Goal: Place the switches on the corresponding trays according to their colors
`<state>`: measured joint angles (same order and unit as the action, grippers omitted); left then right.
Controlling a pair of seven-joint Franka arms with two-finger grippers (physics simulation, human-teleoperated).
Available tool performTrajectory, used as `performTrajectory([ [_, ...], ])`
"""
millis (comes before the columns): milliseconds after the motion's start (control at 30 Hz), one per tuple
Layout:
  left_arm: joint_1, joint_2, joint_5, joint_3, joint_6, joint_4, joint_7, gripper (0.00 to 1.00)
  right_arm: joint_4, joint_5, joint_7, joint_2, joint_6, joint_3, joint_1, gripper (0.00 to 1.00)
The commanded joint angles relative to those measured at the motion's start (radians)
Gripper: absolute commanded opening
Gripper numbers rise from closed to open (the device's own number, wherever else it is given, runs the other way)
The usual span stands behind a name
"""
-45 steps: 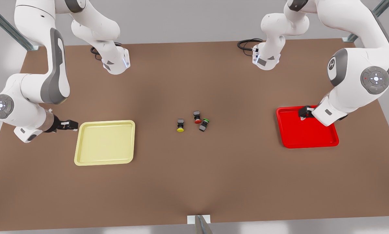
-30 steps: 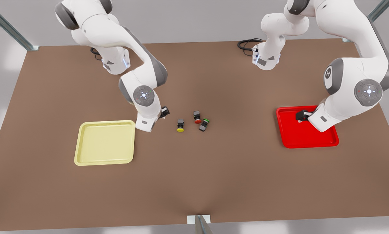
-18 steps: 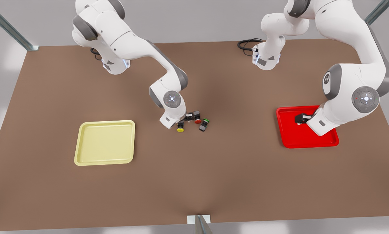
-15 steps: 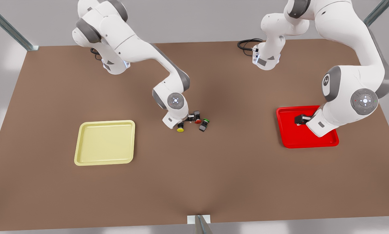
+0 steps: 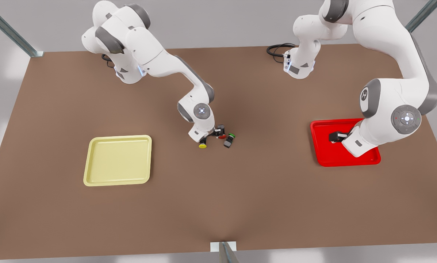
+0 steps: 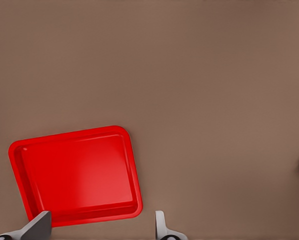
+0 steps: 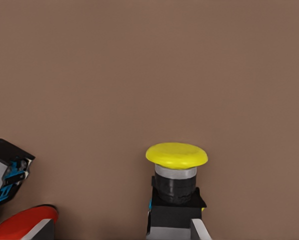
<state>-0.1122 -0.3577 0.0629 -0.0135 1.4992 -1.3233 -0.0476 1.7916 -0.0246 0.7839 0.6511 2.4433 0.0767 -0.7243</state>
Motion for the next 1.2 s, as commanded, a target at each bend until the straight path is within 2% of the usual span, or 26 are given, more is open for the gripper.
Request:
performTrajectory([
  [0, 0.000, 0.000, 0.000, 0.001, -0.001, -0.001, 0.000, 1.00, 0.000, 0.000, 0.000, -0.002, -0.003, 0.000, 0.002, 1.00],
  [100, -0.001, 0.002, -0.017, 0.000, -0.002, 0.000, 0.009, 1.00, 0.038, 0.002, -0.003, -0.053, -0.012, -0.008, 0.008, 1.00],
  [500, -0.003, -0.001, -0.018, 0.000, -0.001, -0.001, 0.011, 1.00, 0.078, 0.026, 0.000, -0.011, 0.045, -0.009, 0.016, 1.00],
  [533, -0.003, -0.004, -0.018, 0.000, -0.001, -0.001, 0.011, 1.00, 0.078, 0.026, -0.002, -0.011, 0.045, -0.011, 0.014, 0.97],
  [633, -0.001, -0.006, -0.018, 0.000, -0.001, -0.001, 0.011, 1.00, 0.077, 0.028, -0.002, -0.010, 0.045, -0.011, 0.014, 0.75],
  [667, -0.001, -0.006, -0.018, 0.000, -0.001, -0.001, 0.011, 1.00, 0.077, 0.028, -0.002, -0.010, 0.043, -0.011, 0.014, 0.75],
  [700, -0.001, -0.007, -0.018, 0.000, -0.001, -0.001, 0.011, 1.00, 0.074, 0.028, -0.002, -0.011, 0.031, -0.012, 0.016, 0.69],
  [1100, -0.001, -0.012, -0.020, 0.000, -0.001, -0.001, 0.009, 1.00, 0.068, 0.028, -0.018, -0.016, 0.029, -0.011, 0.022, 0.69],
  [1167, -0.001, -0.012, -0.020, 0.000, -0.001, -0.001, 0.009, 1.00, 0.066, 0.032, -0.032, -0.015, 0.028, -0.011, 0.022, 0.60],
])
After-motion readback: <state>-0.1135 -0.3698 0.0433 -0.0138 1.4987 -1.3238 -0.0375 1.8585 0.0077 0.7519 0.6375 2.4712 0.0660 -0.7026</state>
